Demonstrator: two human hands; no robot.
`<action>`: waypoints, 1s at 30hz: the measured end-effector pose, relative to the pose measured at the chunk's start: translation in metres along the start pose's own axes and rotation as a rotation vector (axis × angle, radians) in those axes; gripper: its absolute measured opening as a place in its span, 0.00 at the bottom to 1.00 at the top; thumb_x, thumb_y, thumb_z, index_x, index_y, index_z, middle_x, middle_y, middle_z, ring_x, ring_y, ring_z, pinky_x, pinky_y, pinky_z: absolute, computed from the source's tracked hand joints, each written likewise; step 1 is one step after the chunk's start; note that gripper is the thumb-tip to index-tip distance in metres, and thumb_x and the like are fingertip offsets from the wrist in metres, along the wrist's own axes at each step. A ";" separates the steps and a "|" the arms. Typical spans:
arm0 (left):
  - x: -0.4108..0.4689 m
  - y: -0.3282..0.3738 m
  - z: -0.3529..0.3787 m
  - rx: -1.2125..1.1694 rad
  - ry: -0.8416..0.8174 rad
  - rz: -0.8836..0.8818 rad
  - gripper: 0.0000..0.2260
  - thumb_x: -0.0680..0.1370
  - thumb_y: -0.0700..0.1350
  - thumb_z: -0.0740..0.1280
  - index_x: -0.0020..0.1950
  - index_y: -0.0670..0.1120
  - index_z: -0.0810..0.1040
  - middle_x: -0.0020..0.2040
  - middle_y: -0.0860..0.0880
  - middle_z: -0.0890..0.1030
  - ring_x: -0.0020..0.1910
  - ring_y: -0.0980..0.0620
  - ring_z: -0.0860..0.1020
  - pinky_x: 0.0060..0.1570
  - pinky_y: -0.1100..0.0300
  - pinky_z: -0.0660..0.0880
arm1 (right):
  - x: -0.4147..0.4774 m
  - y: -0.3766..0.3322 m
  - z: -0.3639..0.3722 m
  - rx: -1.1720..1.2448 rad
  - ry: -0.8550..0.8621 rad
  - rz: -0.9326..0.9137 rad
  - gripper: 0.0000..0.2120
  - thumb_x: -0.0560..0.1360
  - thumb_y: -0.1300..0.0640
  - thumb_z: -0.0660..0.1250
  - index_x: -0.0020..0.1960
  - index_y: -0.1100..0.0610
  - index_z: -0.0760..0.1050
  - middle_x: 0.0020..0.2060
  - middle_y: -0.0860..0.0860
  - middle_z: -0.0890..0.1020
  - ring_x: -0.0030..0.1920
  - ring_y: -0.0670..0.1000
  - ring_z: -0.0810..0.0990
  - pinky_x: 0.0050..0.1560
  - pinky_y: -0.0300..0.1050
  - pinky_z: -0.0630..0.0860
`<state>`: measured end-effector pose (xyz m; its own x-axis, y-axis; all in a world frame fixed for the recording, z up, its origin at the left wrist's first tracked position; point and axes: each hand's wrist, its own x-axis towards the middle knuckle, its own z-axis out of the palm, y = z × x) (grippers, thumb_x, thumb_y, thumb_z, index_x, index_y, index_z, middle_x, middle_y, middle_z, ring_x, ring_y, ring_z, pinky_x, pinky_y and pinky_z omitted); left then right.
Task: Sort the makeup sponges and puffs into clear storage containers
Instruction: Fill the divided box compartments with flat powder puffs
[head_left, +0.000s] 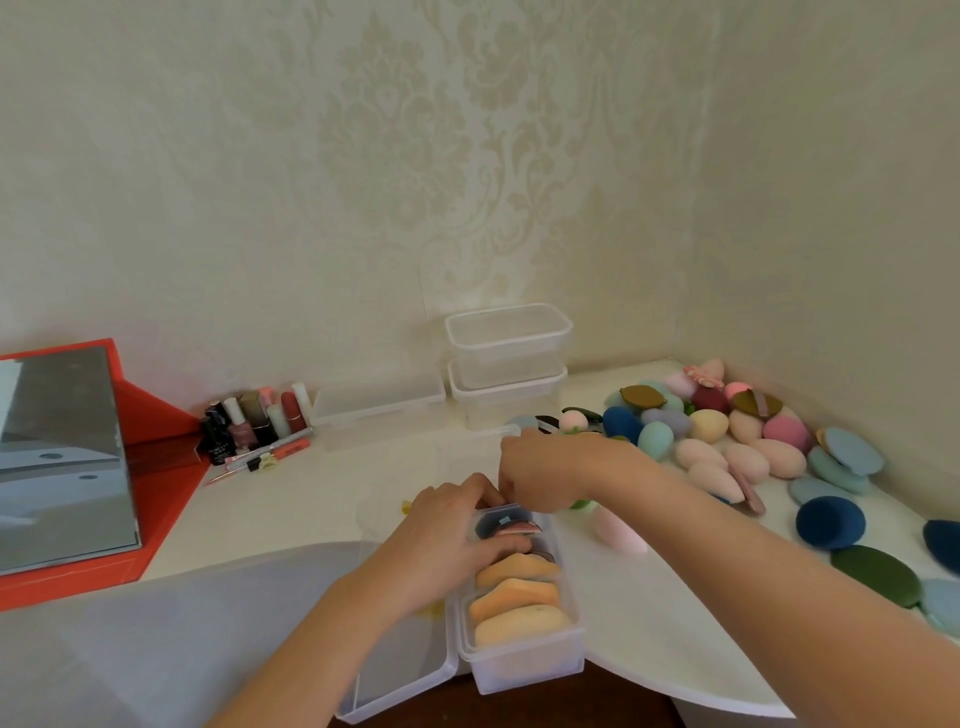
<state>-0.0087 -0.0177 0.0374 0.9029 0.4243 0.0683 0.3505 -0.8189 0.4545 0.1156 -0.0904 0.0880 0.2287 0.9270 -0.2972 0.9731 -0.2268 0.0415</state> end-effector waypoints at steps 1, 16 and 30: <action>0.000 0.000 0.000 -0.001 -0.006 -0.009 0.23 0.71 0.64 0.67 0.60 0.53 0.72 0.57 0.57 0.76 0.57 0.55 0.73 0.59 0.57 0.70 | 0.000 0.000 0.001 0.043 0.018 -0.014 0.17 0.78 0.66 0.54 0.61 0.62 0.77 0.51 0.56 0.75 0.43 0.49 0.68 0.30 0.36 0.57; 0.007 -0.001 -0.004 0.086 -0.094 0.042 0.19 0.74 0.62 0.64 0.63 0.56 0.75 0.57 0.54 0.78 0.57 0.54 0.73 0.62 0.54 0.67 | -0.022 0.113 0.004 0.528 0.553 0.351 0.10 0.73 0.64 0.65 0.52 0.55 0.81 0.42 0.46 0.78 0.43 0.46 0.74 0.40 0.35 0.68; 0.008 -0.003 0.004 0.027 -0.055 0.028 0.18 0.75 0.61 0.64 0.61 0.56 0.76 0.52 0.53 0.76 0.54 0.54 0.70 0.61 0.55 0.65 | 0.034 0.124 0.061 0.330 0.595 0.429 0.09 0.75 0.54 0.66 0.51 0.53 0.83 0.49 0.54 0.80 0.52 0.55 0.76 0.49 0.47 0.73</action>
<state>-0.0012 -0.0135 0.0327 0.9247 0.3794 0.0311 0.3305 -0.8408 0.4287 0.2419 -0.1048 0.0248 0.6482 0.7217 0.2428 0.7594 -0.5895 -0.2752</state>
